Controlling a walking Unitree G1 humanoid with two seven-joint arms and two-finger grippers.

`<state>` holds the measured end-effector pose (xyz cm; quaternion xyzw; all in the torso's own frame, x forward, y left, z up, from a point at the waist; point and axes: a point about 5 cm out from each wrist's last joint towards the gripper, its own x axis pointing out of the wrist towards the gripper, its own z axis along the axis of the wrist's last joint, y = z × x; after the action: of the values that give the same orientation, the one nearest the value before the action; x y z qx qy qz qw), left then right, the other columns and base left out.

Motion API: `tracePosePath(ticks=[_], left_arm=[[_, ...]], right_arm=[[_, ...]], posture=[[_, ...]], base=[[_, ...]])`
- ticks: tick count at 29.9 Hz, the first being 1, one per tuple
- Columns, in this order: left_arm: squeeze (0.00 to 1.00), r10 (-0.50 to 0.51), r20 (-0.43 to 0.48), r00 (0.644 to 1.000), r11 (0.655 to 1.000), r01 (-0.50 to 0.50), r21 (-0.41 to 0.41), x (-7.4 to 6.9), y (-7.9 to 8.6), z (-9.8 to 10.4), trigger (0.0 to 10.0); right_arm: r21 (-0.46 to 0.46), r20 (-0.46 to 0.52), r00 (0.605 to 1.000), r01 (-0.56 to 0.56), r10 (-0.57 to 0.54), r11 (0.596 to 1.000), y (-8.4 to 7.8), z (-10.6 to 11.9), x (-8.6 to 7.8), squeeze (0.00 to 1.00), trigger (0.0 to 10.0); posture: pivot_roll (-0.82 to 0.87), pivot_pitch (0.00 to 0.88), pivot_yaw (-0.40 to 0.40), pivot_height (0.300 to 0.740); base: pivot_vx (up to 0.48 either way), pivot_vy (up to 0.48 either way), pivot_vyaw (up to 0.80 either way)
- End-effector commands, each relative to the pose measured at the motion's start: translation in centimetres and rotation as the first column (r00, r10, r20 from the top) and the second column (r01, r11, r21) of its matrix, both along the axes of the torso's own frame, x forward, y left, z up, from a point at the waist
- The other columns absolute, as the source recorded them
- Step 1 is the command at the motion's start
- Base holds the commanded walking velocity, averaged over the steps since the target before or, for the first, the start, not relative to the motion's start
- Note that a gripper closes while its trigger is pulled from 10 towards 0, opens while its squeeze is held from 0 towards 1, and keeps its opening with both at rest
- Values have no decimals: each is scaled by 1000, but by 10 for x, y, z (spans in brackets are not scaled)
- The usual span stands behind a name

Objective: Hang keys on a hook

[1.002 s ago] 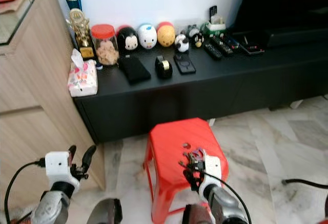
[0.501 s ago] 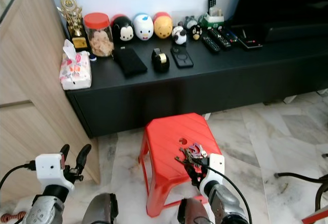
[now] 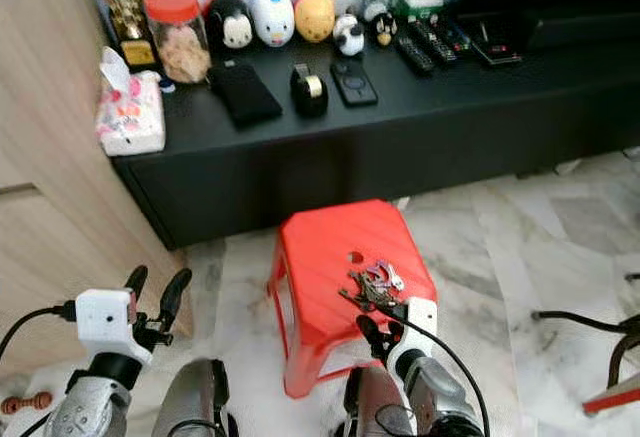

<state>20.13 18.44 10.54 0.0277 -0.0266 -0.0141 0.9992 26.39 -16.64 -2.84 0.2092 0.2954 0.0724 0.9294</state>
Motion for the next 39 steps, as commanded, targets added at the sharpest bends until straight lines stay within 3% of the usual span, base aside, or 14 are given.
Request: tracePosePath(ticks=[1, 7, 23, 31, 32, 33, 34, 35, 39], left_arm=[[0, -1, -17, 1000, 1000, 1, 4, -4, -2, 0, 10000], [0, 7, -37, 999, 1000, -6, 5, -10, -3, 7, 10000], [0, 9, -54, 999, 1000, -9, 1, -10, -4, 12, 10000], [0, 12, -63, 998, 1000, -12, -4, -11, -6, 12, 10000], [0, 12, -64, 998, 1000, -12, -4, -12, -7, 11, 10000], [0, 12, -64, 998, 1000, -13, -4, -12, -7, 11, 10000], [0, 13, -65, 998, 1000, -13, -5, -12, -7, 11, 10000], [0, 13, -65, 998, 1000, -14, -6, -12, -7, 11, 10000], [0, 16, -66, 998, 1000, -16, -6, -12, -7, 11, 10000]], right_arm=[[4, 0, 1000, 22, -22, 1000, -4, -1, -2, 0, 10000], [63, 69, 997, 14, -18, 998, 1, 8, 8, 0, 10000], [121, 103, 993, -66, 54, 990, 10, 15, 13, 0, 10000], [89, 124, 990, -82, 70, 993, 12, 17, 16, 0, 10000], [90, 125, 990, -79, 68, 993, 13, 17, 16, 0, 2745], [92, 124, 990, -77, 65, 993, 13, 18, 17, 0, 2745], [93, 124, 990, -75, 64, 993, 13, 18, 17, 0, 824], [93, 124, 990, -74, 63, 993, 13, 18, 18, 0, 0], [88, 125, 990, -69, 57, 994, 13, 19, 19, 0, 0]], posture=[[29, 236, -113, 622], [39, 256, -113, 622], [37, 261, -108, 622], [34, 266, -110, 622], [35, 267, -111, 622], [35, 267, -111, 622], [35, 267, -111, 622], [34, 266, -113, 622], [35, 269, -114, 622]], base=[[0, 0, 0], [0, 0, 0], [0, 0, 0], [0, 0, 0], [0, 0, 0], [0, 0, 0], [0, 0, 0], [0, 0, 0], [0, 0, 0]])
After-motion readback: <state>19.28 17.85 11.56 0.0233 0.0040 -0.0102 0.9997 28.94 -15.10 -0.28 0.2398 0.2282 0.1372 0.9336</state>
